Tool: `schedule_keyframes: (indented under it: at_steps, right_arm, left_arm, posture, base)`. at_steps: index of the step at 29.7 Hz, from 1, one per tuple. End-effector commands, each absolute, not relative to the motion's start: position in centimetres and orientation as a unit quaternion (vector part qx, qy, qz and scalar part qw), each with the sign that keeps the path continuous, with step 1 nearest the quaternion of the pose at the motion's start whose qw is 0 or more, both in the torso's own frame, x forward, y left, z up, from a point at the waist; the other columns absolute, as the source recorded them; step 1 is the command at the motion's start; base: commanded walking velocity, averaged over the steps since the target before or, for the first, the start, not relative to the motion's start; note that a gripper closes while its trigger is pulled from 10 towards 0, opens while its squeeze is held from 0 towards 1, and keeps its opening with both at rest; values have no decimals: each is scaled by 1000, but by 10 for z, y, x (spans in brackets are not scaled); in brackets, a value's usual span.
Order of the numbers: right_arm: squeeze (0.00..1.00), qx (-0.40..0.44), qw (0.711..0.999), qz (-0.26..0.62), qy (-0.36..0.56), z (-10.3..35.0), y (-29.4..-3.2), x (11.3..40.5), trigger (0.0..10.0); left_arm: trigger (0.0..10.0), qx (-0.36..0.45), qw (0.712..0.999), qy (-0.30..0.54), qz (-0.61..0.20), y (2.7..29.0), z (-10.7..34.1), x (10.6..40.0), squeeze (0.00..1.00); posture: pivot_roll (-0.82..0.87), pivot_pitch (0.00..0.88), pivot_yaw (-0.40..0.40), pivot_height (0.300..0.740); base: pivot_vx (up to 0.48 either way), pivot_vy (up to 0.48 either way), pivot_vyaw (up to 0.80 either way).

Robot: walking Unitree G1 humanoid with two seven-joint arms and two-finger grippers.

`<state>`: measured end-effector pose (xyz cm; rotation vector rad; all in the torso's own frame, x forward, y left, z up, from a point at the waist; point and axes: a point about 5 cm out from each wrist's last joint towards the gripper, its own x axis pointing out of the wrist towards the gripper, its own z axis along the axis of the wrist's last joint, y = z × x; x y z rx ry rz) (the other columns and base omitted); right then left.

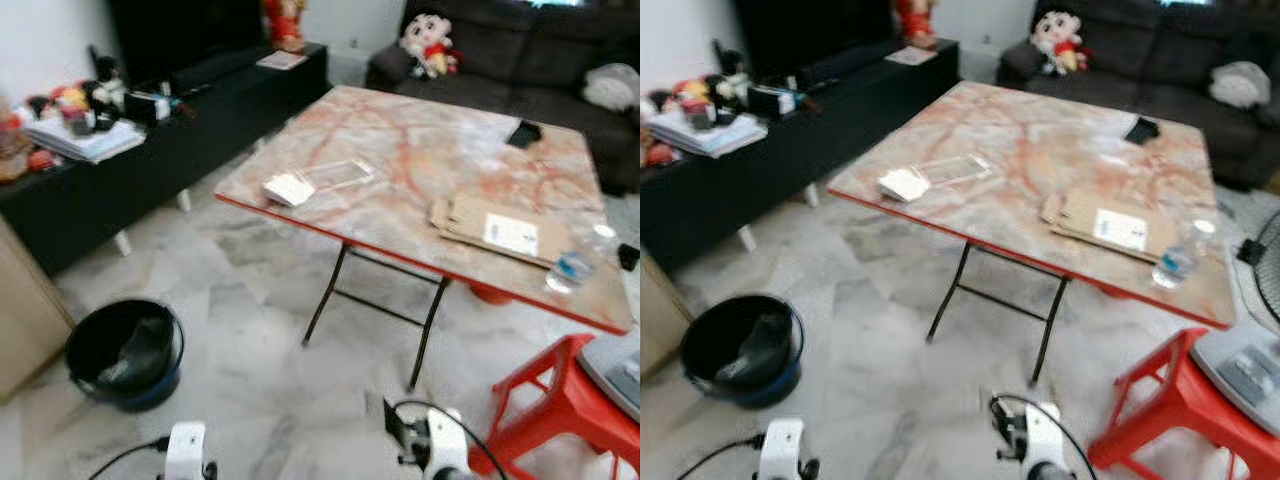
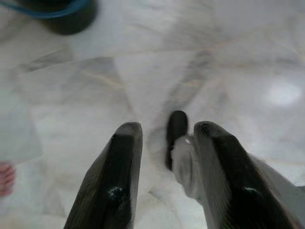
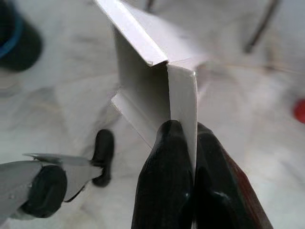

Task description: Picking trash to rubbish bin

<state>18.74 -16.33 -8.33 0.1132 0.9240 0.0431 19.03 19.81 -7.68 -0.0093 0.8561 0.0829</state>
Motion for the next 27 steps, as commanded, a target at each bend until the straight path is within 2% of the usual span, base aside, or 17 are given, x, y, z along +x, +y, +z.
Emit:
schedule_keyframes:
  at_steps: [1, 27]
  right_arm:
    - [0, 52, 895, 13, 442, -82, -168, 190, 10000]
    - [0, 46, 894, 28, 444, -82, -164, 191, 10000]
  left_arm:
    - [10000, -3, 906, 422, 40, 198, -79, 186, 0]
    - [10000, -28, 912, 406, 48, 196, -77, 189, 0]
  posture:
    - [26, 0, -27, 740]
    - [35, 0, -36, 740]
  base:
    - [0, 0, 800]
    - [0, 0, 800]
